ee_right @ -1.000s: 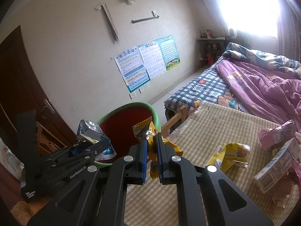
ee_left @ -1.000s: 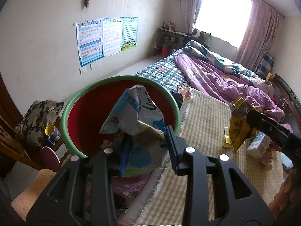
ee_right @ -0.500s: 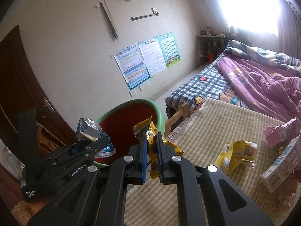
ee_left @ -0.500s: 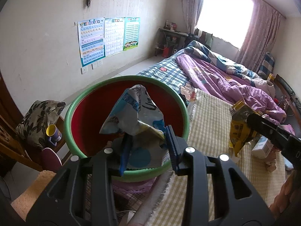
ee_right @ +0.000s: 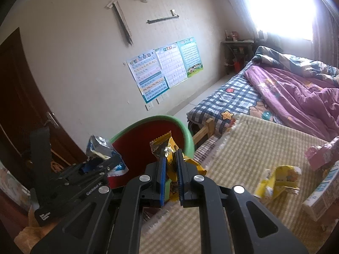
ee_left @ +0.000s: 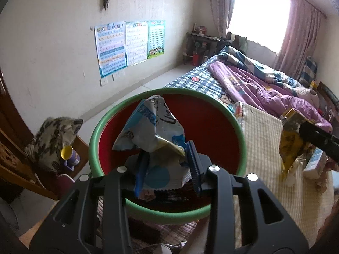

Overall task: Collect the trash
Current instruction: 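Carry both wrappers over the red bucket and open the left gripper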

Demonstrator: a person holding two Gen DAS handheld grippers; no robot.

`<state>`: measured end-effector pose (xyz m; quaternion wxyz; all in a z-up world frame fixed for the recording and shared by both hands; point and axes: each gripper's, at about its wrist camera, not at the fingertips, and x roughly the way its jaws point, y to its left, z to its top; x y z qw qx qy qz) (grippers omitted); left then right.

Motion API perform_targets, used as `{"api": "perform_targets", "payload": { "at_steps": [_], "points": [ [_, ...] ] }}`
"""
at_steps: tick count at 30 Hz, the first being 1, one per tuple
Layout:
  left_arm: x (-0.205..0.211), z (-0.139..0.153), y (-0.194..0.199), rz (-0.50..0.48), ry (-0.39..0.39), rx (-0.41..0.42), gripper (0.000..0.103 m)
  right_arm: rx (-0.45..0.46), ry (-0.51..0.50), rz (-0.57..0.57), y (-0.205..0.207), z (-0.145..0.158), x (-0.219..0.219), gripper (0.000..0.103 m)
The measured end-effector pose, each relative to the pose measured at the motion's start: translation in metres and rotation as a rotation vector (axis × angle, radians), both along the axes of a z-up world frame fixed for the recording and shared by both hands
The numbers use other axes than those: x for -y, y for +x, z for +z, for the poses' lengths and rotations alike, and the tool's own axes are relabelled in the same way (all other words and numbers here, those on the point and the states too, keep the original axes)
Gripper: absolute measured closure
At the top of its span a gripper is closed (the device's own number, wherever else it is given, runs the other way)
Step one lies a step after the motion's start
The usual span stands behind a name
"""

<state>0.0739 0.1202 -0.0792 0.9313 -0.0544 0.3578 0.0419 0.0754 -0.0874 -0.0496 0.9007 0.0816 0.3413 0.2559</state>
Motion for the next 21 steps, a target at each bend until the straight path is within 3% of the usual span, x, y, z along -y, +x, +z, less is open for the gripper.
{"api": "perform_targets", "payload": {
  "at_steps": [21],
  "points": [
    [-0.021,-0.008,0.021,-0.028,-0.032,-0.034,0.069,-0.030,0.030,0.018,0.025,-0.013,-0.046,0.093]
  ]
}}
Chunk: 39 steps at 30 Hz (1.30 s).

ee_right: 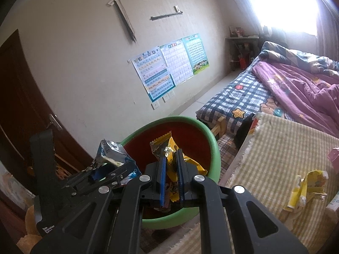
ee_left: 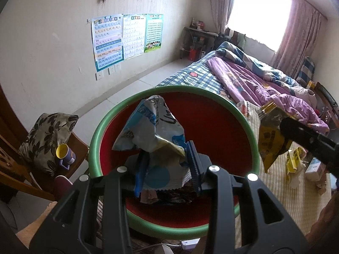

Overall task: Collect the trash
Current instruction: 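Carry both wrappers over the red bucket and open the left gripper, then open the right gripper over the bucket while the left tool moves back to the mat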

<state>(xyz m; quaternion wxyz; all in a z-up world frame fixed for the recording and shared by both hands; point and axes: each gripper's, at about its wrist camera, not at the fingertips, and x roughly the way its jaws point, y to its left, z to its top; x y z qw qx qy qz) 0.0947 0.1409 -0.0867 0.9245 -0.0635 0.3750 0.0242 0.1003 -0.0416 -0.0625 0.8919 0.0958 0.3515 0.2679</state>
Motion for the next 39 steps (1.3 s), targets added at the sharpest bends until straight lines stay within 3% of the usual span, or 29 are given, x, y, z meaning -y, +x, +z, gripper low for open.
{"api": "perform_targets", "payload": {
  "at_steps": [5,8,11,15,29,39],
  "points": [
    [-0.002,-0.001,0.001,-0.005,-0.004,-0.001,0.068,-0.009,0.005,0.002,0.003,-0.003,-0.006,0.091],
    [-0.004,-0.001,0.000,0.007,-0.010,0.007,0.057,-0.013,0.027,-0.011,0.004,-0.003,-0.004,0.083],
    [-0.003,-0.002,0.000,0.014,-0.014,0.015,0.041,-0.016,0.043,-0.030,0.004,-0.003,0.001,0.064],
    [0.001,-0.002,-0.002,0.016,0.004,0.024,0.034,-0.011,0.053,-0.042,0.002,-0.001,0.007,0.061],
    [0.003,-0.003,-0.017,0.057,0.021,0.046,0.033,-0.029,0.047,-0.045,-0.013,0.000,0.032,0.061],
    [0.031,-0.007,-0.037,0.067,0.096,0.039,0.033,-0.014,-0.045,-0.149,-0.060,-0.001,0.119,0.055]
  ]
}}
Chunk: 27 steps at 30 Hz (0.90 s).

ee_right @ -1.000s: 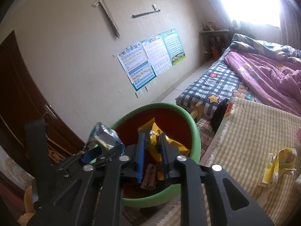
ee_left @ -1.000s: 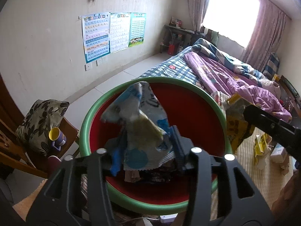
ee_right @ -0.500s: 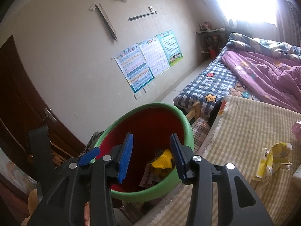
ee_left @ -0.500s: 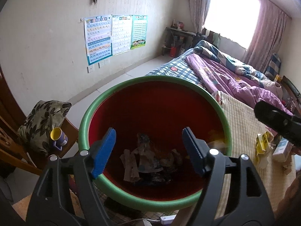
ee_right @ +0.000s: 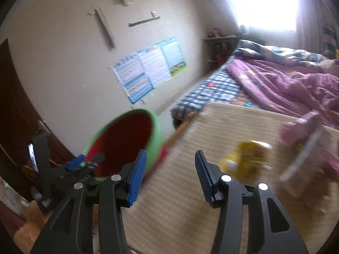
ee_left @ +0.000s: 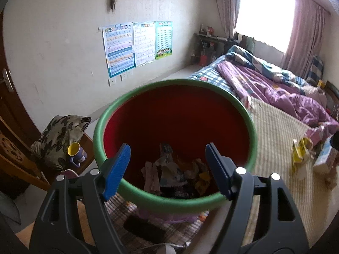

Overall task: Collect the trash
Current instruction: 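Open the right gripper over the bucket while the left tool moves back to the mat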

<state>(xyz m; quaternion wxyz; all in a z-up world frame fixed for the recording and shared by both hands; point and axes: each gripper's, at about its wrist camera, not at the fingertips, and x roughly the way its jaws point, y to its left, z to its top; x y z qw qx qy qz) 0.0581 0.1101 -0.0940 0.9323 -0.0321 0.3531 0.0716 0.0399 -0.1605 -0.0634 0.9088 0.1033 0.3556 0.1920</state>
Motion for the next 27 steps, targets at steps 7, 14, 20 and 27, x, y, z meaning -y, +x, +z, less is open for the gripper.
{"api": "perform_targets", "payload": {
  "at_steps": [7,14,20,27],
  "points": [
    [0.035,0.016,-0.019,-0.053,-0.002,0.010,0.033,0.011,-0.038,-0.239,-0.033,-0.005,0.101,0.055],
    [0.087,0.019,-0.022,-0.172,-0.025,-0.002,0.033,0.001,-0.056,-0.388,-0.033,-0.008,0.171,0.046],
    [0.134,0.021,-0.021,-0.284,-0.032,-0.016,0.033,-0.083,0.086,-0.410,-0.014,-0.025,0.196,0.046],
    [0.167,0.015,-0.014,-0.362,-0.039,-0.046,0.033,-0.191,0.170,-0.385,-0.012,-0.042,0.206,0.053]
  ]
}}
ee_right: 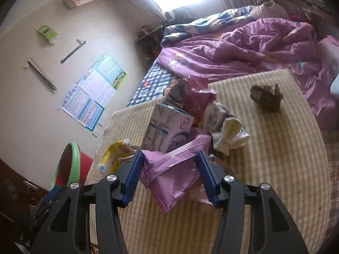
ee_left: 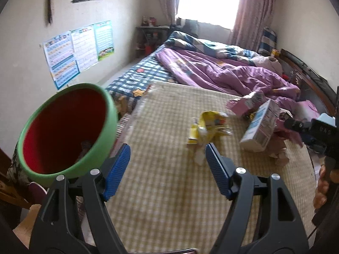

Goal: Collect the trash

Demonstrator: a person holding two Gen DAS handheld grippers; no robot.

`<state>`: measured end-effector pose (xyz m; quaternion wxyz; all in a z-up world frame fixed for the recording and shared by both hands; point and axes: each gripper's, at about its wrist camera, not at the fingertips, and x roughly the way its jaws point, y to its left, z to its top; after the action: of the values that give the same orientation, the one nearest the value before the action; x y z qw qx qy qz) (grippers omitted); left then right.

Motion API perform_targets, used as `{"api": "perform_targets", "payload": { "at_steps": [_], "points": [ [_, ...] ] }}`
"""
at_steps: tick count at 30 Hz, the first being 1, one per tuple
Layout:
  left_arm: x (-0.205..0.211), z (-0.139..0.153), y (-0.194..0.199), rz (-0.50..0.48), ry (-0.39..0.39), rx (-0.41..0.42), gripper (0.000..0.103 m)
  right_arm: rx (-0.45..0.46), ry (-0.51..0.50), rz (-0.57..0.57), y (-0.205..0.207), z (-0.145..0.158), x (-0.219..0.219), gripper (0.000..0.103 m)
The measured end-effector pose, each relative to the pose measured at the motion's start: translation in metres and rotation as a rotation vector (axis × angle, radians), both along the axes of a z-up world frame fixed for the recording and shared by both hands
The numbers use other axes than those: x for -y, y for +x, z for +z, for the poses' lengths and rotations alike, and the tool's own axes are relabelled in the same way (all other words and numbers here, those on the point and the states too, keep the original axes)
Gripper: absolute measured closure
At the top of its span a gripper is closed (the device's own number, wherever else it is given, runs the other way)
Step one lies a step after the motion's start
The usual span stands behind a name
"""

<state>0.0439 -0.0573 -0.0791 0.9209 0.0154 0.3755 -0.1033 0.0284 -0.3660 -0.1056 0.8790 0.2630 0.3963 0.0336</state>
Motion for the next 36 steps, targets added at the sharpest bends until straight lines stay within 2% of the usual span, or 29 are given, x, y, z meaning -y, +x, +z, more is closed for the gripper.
{"api": "perform_targets", "payload": {
  "at_steps": [8,13,17,19,30,36],
  "points": [
    [0.052,-0.019,0.015,-0.130,-0.005,-0.073,0.033,-0.030,0.037,0.040,-0.024,-0.007,0.011,0.067],
    [0.089,-0.023,0.029,-0.225,0.026,-0.065,0.033,-0.009,-0.016,0.063,-0.039,0.002,0.008,0.069],
    [0.113,-0.037,0.053,-0.275,0.020,-0.123,0.033,-0.016,-0.026,0.071,-0.044,0.002,0.010,0.069],
    [0.118,-0.038,0.060,-0.299,-0.030,-0.138,0.033,-0.021,-0.023,0.067,-0.047,-0.001,0.012,0.069],
    [0.131,-0.039,0.051,-0.459,-0.111,-0.141,0.033,-0.040,-0.004,0.081,-0.042,-0.007,0.011,0.068],
    [0.137,-0.038,0.047,-0.505,-0.116,-0.127,0.029,-0.047,0.003,0.090,-0.038,-0.009,0.012,0.068]
  ]
}}
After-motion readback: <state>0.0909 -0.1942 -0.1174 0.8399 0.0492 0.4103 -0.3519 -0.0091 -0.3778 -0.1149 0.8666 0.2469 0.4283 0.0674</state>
